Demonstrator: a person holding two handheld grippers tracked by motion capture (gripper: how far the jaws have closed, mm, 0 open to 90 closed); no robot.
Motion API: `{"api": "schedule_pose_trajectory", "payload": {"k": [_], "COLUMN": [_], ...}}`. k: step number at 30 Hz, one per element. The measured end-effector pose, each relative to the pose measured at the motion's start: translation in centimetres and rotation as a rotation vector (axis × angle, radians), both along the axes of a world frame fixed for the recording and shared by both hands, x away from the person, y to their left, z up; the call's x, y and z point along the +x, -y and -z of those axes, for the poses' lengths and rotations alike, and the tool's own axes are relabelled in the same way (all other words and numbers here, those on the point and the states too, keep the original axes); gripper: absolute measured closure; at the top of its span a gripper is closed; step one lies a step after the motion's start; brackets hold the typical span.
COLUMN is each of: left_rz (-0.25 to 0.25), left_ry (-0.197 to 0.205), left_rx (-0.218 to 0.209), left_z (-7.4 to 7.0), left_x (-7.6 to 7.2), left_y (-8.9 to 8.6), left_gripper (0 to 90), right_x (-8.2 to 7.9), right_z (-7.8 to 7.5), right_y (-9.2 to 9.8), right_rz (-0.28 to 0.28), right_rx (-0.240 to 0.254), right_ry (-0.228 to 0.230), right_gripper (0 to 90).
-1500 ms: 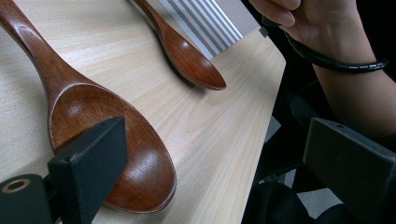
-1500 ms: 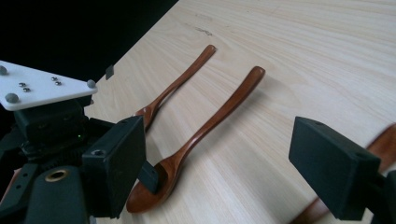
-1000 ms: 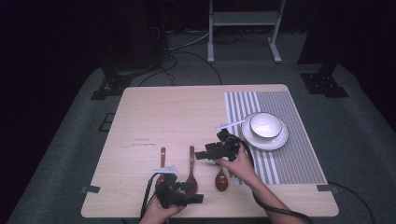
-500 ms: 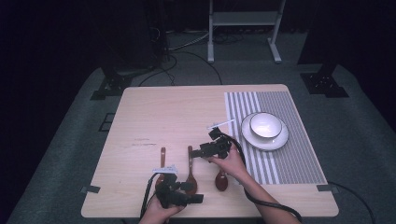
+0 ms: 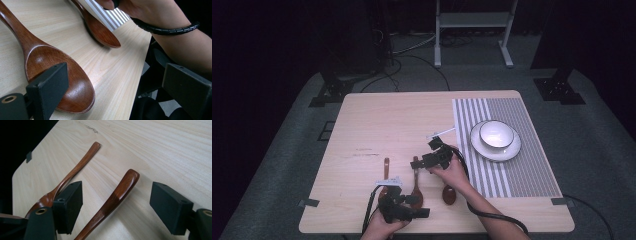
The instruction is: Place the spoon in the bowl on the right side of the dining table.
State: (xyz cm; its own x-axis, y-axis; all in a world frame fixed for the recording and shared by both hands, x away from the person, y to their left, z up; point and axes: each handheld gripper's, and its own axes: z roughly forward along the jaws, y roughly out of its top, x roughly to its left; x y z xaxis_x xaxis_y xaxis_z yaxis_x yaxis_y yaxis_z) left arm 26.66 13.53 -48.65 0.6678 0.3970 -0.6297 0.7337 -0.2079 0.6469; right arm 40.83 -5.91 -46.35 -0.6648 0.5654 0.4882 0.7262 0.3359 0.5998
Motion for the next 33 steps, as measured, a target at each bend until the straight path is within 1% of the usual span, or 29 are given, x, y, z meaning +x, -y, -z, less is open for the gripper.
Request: {"api": "schedule_pose_trajectory", "payload": {"k": [1,2,4,5,8,10,12,15,17,18,20,24,25,26,29,31,33], "left_rz": [0.000,0.000,0.001,0.001,0.001,0.001,0.003,0.003,0.004,0.003,0.004,0.004,0.002,0.001,0.000,0.001,0.001], "left_ry": [0.000,-0.001,-0.001,-0.001,-0.001,-0.001,0.001,-0.003,-0.003,-0.004,-0.003,-0.005,-0.004,-0.005,-0.004,-0.003,-0.003], "left_rx": [0.000,-0.001,-0.003,-0.003,-0.002,-0.003,-0.001,-0.005,-0.003,-0.005,-0.003,-0.005,-0.005,-0.005,-0.005,-0.002,-0.004], "left_z": [0.0,0.0,0.0,0.0,0.0,0.0,0.0,0.0,0.0,0.0,0.0,0.0,0.0,0.0,0.0,0.0,0.0], "left_x": [0.0,0.0,0.0,0.0,0.0,0.0,0.0,0.1,0.1,0.1,0.1,0.1,0.1,0.1,0.1,0.1,0.1], "left_y": [0.0,0.0,0.0,0.0,0.0,0.0,0.0,-0.1,-0.1,-0.1,-0.1,-0.1,-0.1,-0.1,-0.1,-0.1,-0.1], "left_gripper": [5.6,5.6,5.6,5.6,5.6,5.6,5.6,5.7,6.3,6.3,6.3,6.3,6.3,6.3,6.3,6.3,6.3], "right_x": [0.1,0.1,0.1,0.2,0.2,0.3,0.3,0.2,0.2,0.2,0.2,0.3,0.3,0.4,0.4,0.5,0.5], "right_z": [0.1,0.2,0.2,0.2,0.3,0.3,0.3,0.4,0.5,0.6,0.6,0.6,0.6,0.6,0.6,0.7,0.6], "right_y": [-0.1,-0.3,-0.4,-0.5,-0.7,-0.9,-1.0,-1.3,-1.5,-1.6,-1.6,-1.8,-1.8,-1.8,-1.7,-1.5,-1.4], "right_rz": [0.002,0.007,0.009,0.013,0.022,0.035,0.036,0.039,0.040,0.042,0.044,0.060,0.060,0.063,0.068,0.073,0.073], "right_rx": [-0.008,-0.021,-0.024,-0.030,-0.039,-0.055,-0.058,-0.079,-0.089,-0.095,-0.096,-0.109,-0.109,-0.118,-0.117,-0.103,-0.099], "right_ry": [0.005,0.009,0.011,0.019,0.023,0.031,0.033,0.042,0.037,0.041,0.039,0.043,0.043,0.045,0.037,0.030,0.032], "right_gripper": [25.4,27.6,27.9,30.7,31.6,35.4,36.3,40.4,41.5,44.9,45.2,55.4,55.4,62.1,63.6,64.2,64.5]}}
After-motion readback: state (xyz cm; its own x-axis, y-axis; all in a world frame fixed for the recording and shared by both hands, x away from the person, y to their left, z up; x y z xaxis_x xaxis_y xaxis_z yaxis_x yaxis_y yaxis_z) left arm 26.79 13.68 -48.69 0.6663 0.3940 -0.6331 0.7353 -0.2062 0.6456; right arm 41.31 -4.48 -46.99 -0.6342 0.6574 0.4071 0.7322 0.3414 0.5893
